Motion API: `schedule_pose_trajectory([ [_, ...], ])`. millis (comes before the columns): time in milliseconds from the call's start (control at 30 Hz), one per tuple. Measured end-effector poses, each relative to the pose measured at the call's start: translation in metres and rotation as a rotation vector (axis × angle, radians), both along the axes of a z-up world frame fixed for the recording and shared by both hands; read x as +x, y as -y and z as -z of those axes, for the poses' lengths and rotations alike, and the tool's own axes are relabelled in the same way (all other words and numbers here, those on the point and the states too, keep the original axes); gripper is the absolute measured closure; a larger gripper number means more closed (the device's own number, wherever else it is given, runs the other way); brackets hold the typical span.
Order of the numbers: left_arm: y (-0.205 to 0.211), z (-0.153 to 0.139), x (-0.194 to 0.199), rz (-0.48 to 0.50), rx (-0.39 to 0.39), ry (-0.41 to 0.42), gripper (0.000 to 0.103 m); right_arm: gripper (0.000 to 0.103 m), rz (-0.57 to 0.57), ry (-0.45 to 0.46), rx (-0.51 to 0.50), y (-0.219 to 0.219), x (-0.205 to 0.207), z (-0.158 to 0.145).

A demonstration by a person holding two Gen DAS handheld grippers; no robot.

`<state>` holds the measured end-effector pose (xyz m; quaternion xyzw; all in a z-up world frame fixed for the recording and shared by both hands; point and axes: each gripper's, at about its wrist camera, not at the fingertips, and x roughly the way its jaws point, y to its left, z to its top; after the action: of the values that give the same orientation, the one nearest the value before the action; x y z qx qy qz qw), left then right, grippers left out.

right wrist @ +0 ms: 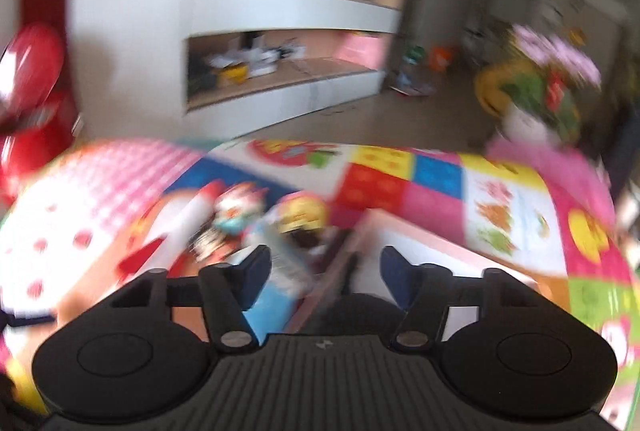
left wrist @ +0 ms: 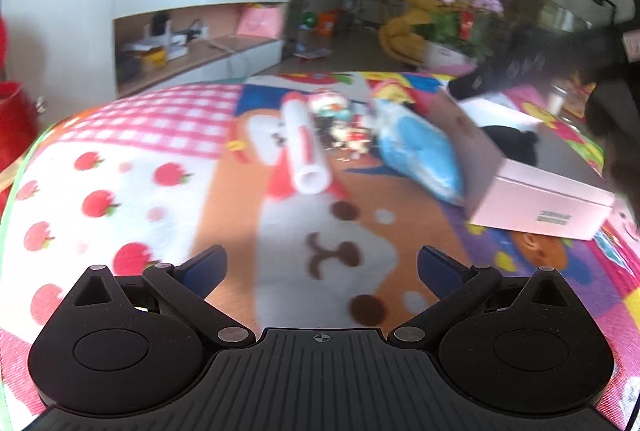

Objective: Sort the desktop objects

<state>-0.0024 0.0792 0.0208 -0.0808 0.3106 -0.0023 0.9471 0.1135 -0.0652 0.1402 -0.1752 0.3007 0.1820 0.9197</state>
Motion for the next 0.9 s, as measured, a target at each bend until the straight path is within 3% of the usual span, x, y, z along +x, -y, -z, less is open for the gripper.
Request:
schedule_pose_trajectory([
  [167,-0.007,0.007,-0.005,0.003,-0.029,-0.002,0.000,0.043,0.027,-0.043,-0.087,-0.054,0.025,0.030],
  [267,-0.007,0.006,-0.009,0.011,-0.037,0.029,0.000,0.041,0.093,-0.039,-0.124,-0.069,0.052,0.041],
  [333,-0.009,0.006,-0.009,0.002,-0.058,0.026,0.000,0.041,0.107,-0.084,-0.137,-0.072,0.068,0.049],
  [433,-0.015,0.007,-0.010,-0.014,-0.105,0.028,0.000,0.052,0.104,-0.162,-0.093,-0.067,0.073,0.053],
  [600,-0.016,0.006,-0.011,-0.018,-0.118,0.034,0.000,0.059,-0.006,-0.235,-0.029,-0.045,0.023,0.049],
  [767,-0.016,0.005,-0.010,-0.036,-0.120,0.021,0.000,0.058,-0.111,-0.190,-0.029,-0.014,-0.054,0.047],
  [900,-0.010,-0.001,0.000,-0.021,-0.069,0.017,0.000,0.055,-0.087,-0.158,0.008,0.018,-0.093,0.045],
])
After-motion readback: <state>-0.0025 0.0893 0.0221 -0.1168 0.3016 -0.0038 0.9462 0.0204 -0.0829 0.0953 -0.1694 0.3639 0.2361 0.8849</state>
